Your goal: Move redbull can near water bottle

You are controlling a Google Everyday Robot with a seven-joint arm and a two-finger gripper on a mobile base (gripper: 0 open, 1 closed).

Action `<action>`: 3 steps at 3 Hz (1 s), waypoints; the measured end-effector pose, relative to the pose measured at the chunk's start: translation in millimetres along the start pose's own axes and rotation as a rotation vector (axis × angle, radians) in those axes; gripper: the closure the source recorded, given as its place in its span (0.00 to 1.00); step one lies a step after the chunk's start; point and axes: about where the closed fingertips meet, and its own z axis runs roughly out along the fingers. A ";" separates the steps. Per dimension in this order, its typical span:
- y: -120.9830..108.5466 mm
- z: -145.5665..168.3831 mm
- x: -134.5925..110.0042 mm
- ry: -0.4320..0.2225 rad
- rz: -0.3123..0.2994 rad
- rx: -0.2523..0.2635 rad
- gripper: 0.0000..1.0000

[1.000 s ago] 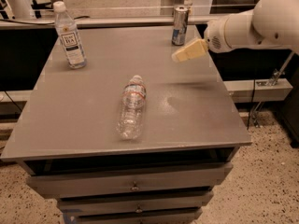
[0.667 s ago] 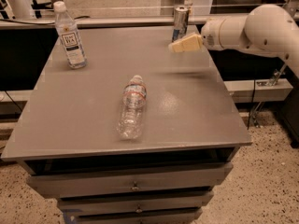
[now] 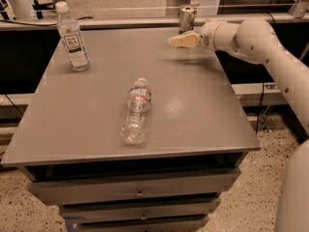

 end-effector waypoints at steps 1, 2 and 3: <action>-12.7 26.7 0.5 -0.033 0.014 -0.010 0.00; -18.9 42.8 -2.2 -0.050 0.022 -0.016 0.16; -21.5 46.9 -2.2 -0.064 0.021 -0.021 0.38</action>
Offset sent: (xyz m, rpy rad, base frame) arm 0.0688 0.0088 -0.0020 0.0715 -0.0355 0.0143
